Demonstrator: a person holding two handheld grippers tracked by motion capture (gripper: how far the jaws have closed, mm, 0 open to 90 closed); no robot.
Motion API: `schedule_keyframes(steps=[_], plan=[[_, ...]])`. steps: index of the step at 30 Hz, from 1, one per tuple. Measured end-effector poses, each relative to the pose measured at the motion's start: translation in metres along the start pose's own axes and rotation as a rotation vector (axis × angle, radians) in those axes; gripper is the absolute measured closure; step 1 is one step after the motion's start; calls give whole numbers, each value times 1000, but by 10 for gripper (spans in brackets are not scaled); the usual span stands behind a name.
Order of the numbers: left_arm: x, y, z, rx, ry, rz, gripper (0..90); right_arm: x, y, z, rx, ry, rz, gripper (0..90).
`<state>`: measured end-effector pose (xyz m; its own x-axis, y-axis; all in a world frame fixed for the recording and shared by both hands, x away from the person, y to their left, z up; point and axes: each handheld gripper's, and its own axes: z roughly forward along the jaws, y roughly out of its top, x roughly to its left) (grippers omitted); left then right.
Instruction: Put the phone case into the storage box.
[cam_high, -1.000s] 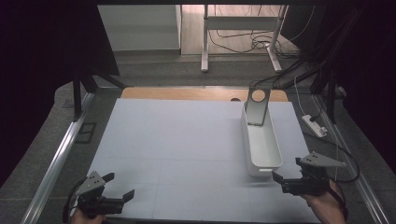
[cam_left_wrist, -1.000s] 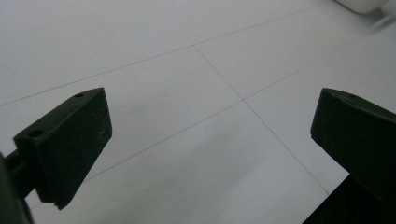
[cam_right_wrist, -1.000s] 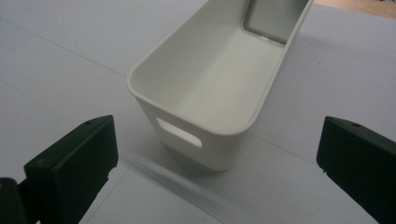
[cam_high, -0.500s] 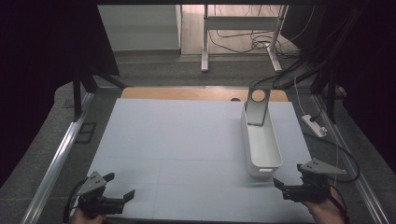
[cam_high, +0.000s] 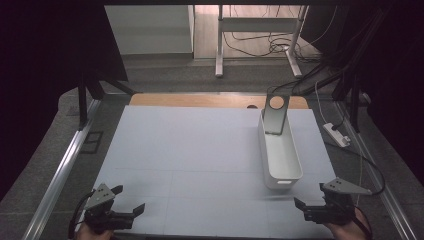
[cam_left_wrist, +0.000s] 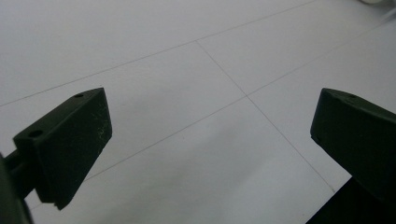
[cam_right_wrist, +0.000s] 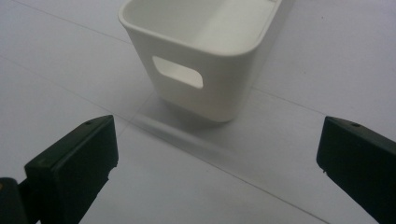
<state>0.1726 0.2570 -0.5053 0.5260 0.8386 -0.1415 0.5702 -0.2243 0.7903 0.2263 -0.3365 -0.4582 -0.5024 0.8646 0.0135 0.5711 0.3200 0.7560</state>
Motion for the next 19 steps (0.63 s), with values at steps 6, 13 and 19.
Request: schedule_keyframes(steps=[6,13,19], plan=[[-1,1,1,12,9,7,0,-1,-9,2,25,-23,-8,0],[-2,1,2,25,21,10,0,-1,-13,5,49,-59,-10,0],[-3,2,4,35,26,14,0,-3,-13,6,68,-66,-1,0]])
